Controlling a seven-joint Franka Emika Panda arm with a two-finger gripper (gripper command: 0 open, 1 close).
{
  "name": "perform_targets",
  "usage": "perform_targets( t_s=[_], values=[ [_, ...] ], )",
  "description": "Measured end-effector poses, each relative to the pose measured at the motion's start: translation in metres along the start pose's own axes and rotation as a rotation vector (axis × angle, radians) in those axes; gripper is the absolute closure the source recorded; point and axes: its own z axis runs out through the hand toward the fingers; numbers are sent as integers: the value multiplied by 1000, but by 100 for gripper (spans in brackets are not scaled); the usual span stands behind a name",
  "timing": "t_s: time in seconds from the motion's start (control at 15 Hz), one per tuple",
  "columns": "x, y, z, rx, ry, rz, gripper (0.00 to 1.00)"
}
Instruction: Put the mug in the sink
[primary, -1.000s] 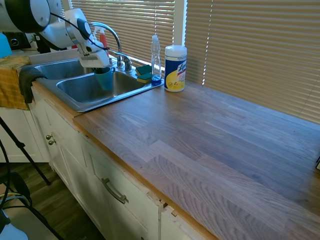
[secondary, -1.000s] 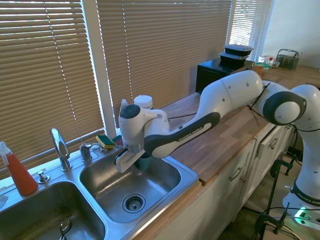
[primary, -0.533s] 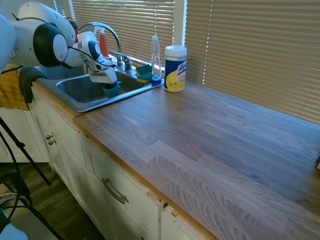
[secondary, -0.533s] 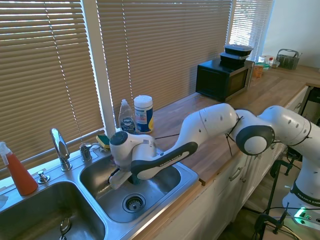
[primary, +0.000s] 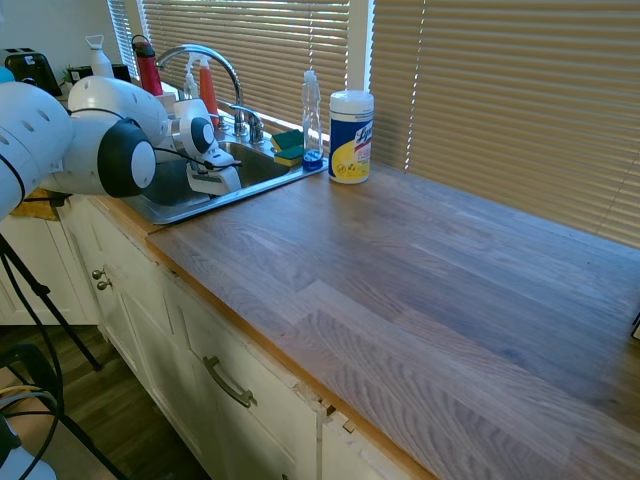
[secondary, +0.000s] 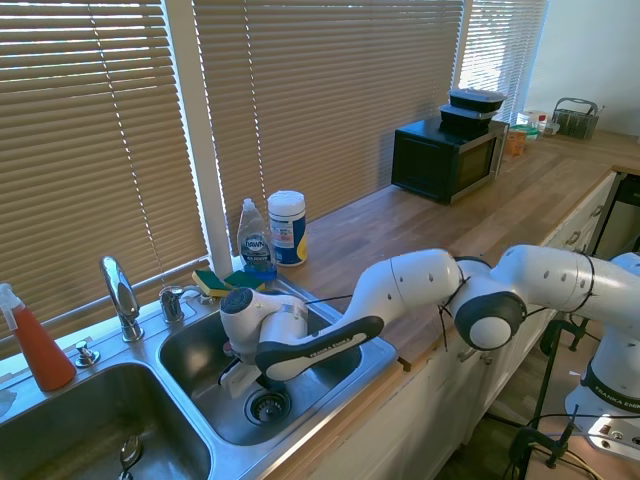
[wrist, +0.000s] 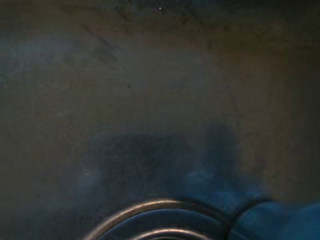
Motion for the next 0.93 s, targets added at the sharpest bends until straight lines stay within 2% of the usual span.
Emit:
perform_targets(
  t_s=[0.27, 0.67, 0.93],
  values=[
    [6, -2, -2, 19, -23, 7, 0],
    [17, -4, -15, 41, 4, 10, 0],
    [20, -10, -53, 73, 47, 5, 0]
  ],
)
